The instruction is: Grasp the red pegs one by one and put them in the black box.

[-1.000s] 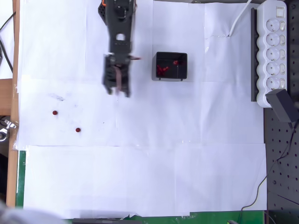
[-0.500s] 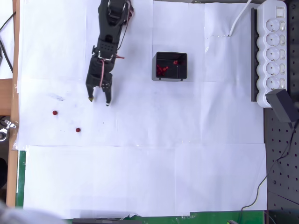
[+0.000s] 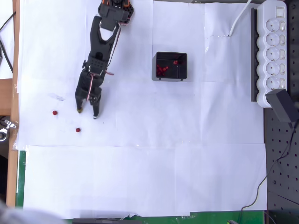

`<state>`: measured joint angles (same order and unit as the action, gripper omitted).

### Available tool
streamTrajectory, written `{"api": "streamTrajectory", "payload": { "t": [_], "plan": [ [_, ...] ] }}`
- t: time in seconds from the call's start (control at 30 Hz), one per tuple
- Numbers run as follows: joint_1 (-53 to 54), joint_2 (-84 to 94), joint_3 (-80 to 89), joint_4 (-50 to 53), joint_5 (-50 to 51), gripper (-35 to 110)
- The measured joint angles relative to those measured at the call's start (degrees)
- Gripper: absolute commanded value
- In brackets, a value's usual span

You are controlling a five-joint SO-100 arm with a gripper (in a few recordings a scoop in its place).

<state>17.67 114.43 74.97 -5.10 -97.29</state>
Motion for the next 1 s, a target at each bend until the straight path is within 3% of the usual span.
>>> {"api": "streamTrajectory", "payload": {
  "t": [0.43, 1.0],
  "plan": [
    [0.9, 8.6, 10.6, 0.8, -0.9, 24],
    [1.5, 14.2, 17.4, -1.7, 7.0, 24]
  ]
}}
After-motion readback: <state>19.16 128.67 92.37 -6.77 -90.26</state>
